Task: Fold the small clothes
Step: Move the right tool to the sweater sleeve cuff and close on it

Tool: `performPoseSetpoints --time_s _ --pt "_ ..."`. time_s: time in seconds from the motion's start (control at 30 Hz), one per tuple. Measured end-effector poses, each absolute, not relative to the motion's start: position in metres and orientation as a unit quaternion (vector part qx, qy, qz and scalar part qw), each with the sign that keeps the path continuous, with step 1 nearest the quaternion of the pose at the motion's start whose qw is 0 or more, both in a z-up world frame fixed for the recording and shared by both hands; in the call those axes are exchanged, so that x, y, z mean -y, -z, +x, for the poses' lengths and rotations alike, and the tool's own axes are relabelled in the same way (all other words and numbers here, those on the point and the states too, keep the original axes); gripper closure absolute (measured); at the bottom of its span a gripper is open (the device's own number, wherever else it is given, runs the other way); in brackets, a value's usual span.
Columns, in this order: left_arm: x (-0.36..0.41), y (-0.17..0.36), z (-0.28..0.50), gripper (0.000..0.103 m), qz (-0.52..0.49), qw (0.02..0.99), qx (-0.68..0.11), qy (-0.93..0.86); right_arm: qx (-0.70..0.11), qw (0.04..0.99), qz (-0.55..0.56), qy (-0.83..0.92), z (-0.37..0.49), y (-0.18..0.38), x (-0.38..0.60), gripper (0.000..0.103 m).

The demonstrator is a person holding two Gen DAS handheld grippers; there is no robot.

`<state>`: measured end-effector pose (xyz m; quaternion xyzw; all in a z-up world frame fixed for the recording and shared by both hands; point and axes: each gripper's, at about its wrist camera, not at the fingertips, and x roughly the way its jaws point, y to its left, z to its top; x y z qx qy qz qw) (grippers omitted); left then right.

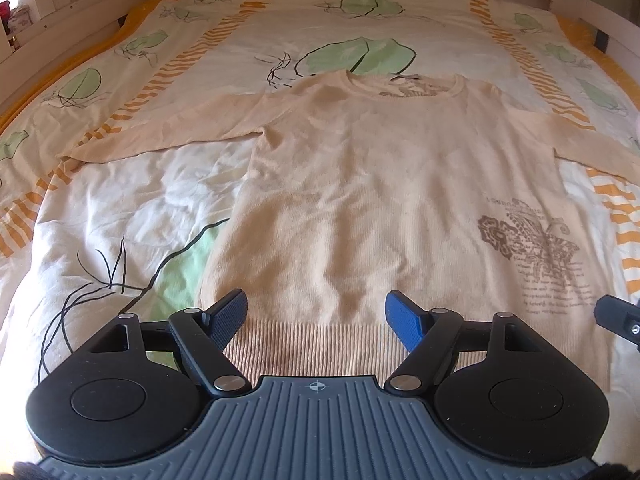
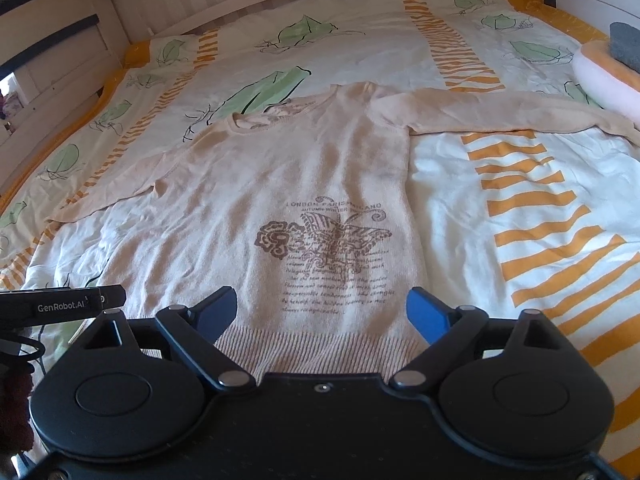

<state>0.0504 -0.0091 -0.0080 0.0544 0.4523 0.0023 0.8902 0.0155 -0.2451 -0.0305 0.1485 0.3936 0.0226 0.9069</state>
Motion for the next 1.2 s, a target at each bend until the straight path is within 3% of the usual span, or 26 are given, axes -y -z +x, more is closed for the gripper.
performPoseSetpoints --time_s 0.7,0.9,1.03,1.2 --pt "0.025 0.038 0.149 0.028 0.073 0.882 -0.465 -0.022 -0.346 0.902 0.201 0.159 0.104 0.031 0.437 0.013" --pt "0.030 0.063 0.161 0.028 0.087 0.869 -0.488 -0.014 -0.344 0.881 0.252 0.205 0.126 0.046 0.503 0.022" --pt "0.028 0.073 0.159 0.027 0.083 0.871 -0.484 -0.013 -0.348 0.852 0.323 0.222 0.134 0.069 0.544 0.034" --pt "0.029 0.076 0.160 0.019 0.097 0.873 -0.478 -0.003 -0.331 0.825 0.391 0.241 0.136 0.093 0.576 0.039"
